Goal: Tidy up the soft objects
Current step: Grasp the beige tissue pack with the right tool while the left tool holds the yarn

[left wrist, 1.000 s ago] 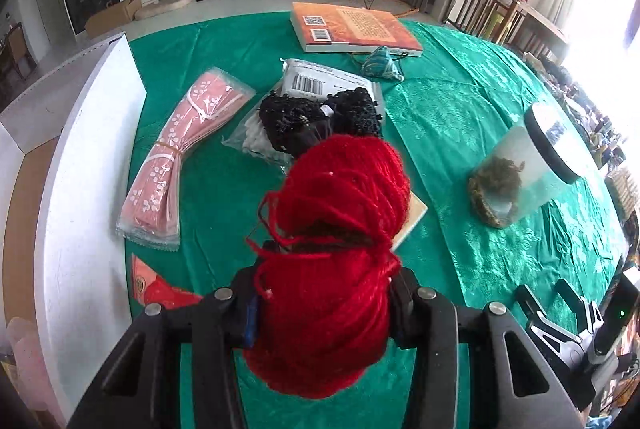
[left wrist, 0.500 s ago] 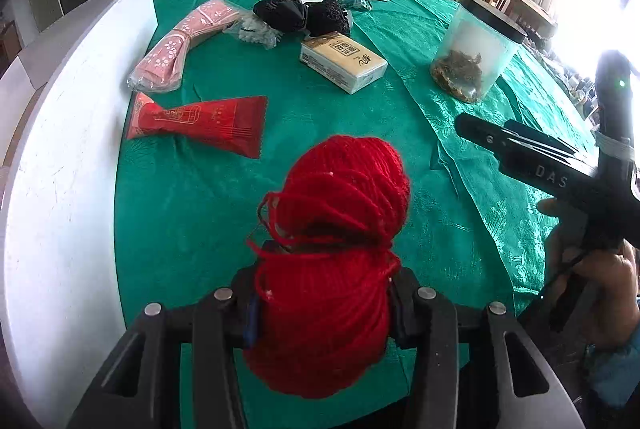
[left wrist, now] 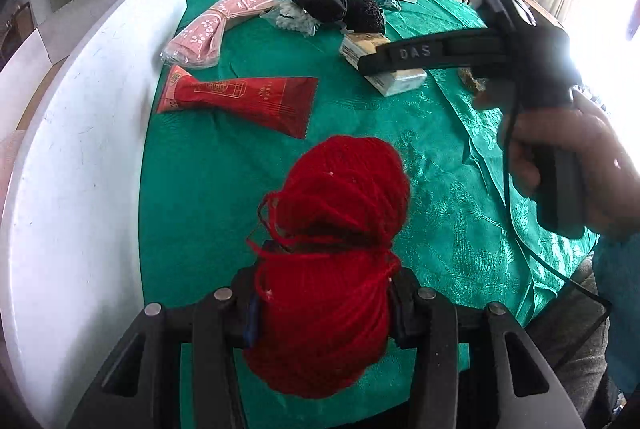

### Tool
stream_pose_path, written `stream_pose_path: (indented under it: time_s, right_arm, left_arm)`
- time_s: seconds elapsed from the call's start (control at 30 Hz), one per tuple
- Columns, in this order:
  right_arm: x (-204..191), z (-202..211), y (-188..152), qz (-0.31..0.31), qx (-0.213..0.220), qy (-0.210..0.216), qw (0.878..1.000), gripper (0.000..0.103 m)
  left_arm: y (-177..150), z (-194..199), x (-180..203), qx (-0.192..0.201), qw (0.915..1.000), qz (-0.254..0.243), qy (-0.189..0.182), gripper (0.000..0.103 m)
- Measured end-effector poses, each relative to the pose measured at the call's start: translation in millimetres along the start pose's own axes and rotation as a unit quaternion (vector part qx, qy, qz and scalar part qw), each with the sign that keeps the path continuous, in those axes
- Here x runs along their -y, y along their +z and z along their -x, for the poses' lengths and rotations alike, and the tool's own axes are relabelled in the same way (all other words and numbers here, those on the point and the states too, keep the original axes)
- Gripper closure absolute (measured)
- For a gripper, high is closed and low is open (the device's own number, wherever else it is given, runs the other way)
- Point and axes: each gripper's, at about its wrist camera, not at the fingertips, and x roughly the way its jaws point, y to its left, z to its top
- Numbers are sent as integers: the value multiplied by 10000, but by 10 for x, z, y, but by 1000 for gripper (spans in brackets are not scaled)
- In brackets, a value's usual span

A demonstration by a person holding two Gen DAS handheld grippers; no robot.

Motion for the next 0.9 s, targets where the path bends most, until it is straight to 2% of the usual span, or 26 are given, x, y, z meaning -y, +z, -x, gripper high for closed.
stream_pose_path:
  time_s: [0.07, 0.17, 0.27, 0.37, 0.43, 0.47, 0.53, 0.6, 0.7, 0.73, 0.77, 0.83, 0.9]
  right_arm:
    - [23, 164, -215, -176, 43, 132, 9997, 48]
    - [64, 507, -765, -411, 132, 173, 9989, 48]
    - [276, 836, -1358, -971, 232, -122, 9949, 48]
    - [683, 1122, -1711, -1727, 512, -702, 9811, 47]
    - [1089, 1230, -1786, -2505, 777, -761, 9620, 47]
    - [1259, 1257, -1769, -2710, 887, -925, 9540, 47]
    - [1520, 1245, -1652, -2704, 1016, -1501, 9455, 47]
    - [1737, 1164, -1534, -2733, 1082, -1658, 9413, 47]
    - [1877, 1033, -1488, -2739, 1038, -1817, 9387, 44]
    - [1901, 1018, -1515, -2796, 1013, -1797, 9377, 42]
    - [1914, 994, -1524, -2848, 964, -1753, 9375, 34]
    - [1898, 1013, -1587, -2833, 939, -1824, 9368, 20]
    - [1875, 985, -1600, -2768, 827, -1973, 9368, 18]
  left_arm:
    - [10, 4, 8, 61, 10000, 5, -36, 56]
    - [34, -48, 102, 64, 9998, -64, -165, 56]
    - [102, -160, 301, 51, 9993, -192, -322, 56]
    - [270, -279, 522, 214, 9986, -323, -367, 56]
    - [444, -385, 643, 329, 9982, -315, -388, 56]
    - [541, -437, 705, 413, 9979, -311, -381, 56]
    - [705, -546, 799, 595, 9971, -376, -281, 55]
    - [836, -693, 860, 650, 9966, -492, -96, 52]
    - [935, -874, 901, 625, 9960, -607, 180, 35]
    - [951, -900, 909, 655, 9955, -643, 230, 25]
    - [960, -938, 909, 608, 9956, -651, 299, 16]
    - [957, -975, 908, 637, 9948, -692, 403, 12]
    - [954, -993, 885, 645, 9948, -667, 419, 7]
